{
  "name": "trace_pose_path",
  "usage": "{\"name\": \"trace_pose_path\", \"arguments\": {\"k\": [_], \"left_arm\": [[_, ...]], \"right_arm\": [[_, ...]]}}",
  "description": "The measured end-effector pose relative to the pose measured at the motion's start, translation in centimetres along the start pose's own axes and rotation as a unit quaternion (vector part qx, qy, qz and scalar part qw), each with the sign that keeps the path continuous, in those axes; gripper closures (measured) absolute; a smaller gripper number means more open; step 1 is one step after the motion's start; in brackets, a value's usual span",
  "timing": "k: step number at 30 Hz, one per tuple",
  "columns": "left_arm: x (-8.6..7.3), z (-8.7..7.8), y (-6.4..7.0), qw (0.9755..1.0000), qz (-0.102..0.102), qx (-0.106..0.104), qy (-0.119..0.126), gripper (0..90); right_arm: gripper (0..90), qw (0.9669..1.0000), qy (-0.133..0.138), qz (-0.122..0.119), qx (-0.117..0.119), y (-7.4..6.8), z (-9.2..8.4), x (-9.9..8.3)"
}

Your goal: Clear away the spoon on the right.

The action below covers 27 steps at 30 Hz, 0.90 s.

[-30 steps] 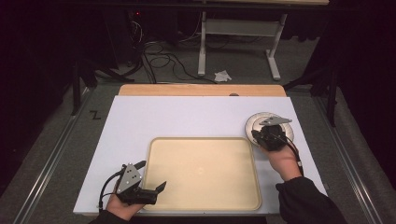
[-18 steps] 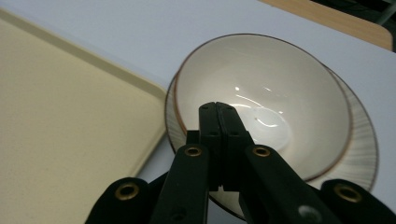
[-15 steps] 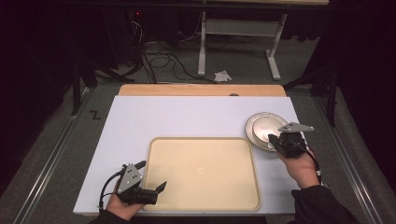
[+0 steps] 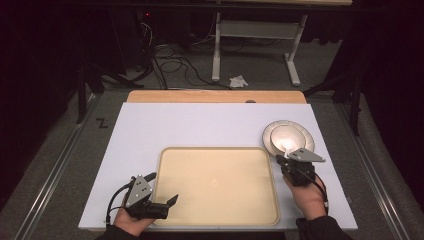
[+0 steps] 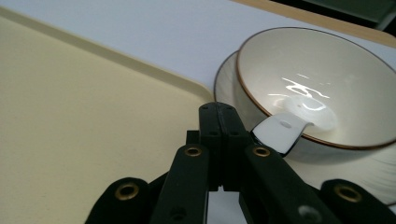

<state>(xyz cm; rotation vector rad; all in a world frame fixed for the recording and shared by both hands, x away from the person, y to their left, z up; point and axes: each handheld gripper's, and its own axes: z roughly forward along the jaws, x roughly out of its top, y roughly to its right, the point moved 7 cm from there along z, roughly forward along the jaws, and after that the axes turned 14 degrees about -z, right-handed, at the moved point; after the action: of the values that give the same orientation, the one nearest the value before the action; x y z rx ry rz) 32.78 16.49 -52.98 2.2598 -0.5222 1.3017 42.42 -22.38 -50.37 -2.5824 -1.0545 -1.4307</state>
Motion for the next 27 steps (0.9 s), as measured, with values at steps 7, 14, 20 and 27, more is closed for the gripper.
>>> {"name": "trace_pose_path", "arguments": {"k": [7, 14, 20, 27], "left_arm": [[0.0, 0.1, 0.0, 1.0, 0.001, 0.001, -0.003, 1.7], [-0.1, 0.2, -0.1, 1.0, 0.0, 0.003, -0.004, 1.7], [-0.1, 0.2, -0.1, 1.0, 0.0, 0.003, -0.005, 1.7], [-0.2, 0.3, 0.0, 1.0, 0.001, 0.002, -0.007, 1.7]], "right_arm": [[90.0, 0.9988, 0.016, 0.04, -0.023, 1.9, -1.4, -2.2], [90.0, 0.9961, 0.032, 0.068, -0.047, 3.8, -2.6, -3.1], [90.0, 0.9953, 0.035, 0.074, -0.051, 4.5, -2.8, -3.5], [81.6, 0.993, 0.086, 0.081, 0.001, 3.1, -3.9, -2.4]]}}
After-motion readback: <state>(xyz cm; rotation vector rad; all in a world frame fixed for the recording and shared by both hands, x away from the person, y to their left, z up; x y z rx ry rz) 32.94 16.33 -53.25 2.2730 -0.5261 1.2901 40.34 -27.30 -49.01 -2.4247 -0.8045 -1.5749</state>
